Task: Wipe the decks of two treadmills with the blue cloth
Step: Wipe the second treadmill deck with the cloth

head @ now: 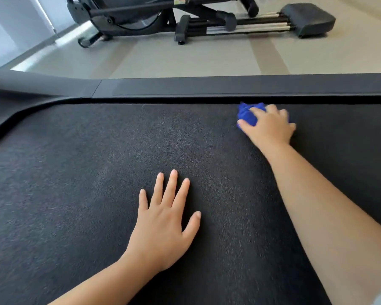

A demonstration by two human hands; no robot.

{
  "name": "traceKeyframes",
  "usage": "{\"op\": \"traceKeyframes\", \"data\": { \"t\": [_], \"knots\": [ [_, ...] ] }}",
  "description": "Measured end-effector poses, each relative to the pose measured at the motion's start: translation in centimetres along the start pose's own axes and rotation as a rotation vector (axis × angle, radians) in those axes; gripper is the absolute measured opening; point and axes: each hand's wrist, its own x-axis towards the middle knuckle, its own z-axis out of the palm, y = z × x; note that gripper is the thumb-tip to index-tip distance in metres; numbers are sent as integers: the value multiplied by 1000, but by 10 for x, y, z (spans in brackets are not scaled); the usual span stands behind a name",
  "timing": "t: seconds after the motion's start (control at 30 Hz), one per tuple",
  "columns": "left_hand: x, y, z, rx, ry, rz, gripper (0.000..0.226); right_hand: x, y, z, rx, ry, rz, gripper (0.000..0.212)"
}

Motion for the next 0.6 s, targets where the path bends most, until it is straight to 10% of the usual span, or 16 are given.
{"op": "traceKeyframes", "data": {
  "t": [0.17, 0.37, 0.6],
  "knots": [
    [-1, -1, 2, 61, 26, 14, 65, 13, -37, 10, -9, 15, 202, 48],
    [-1, -5, 10, 76, 129, 44, 62, -15, -145, 35, 75, -102, -315, 51],
    [-2, -6, 9, 81, 137, 59, 63, 14, -71, 23, 69, 12, -167, 54]
  ]
}}
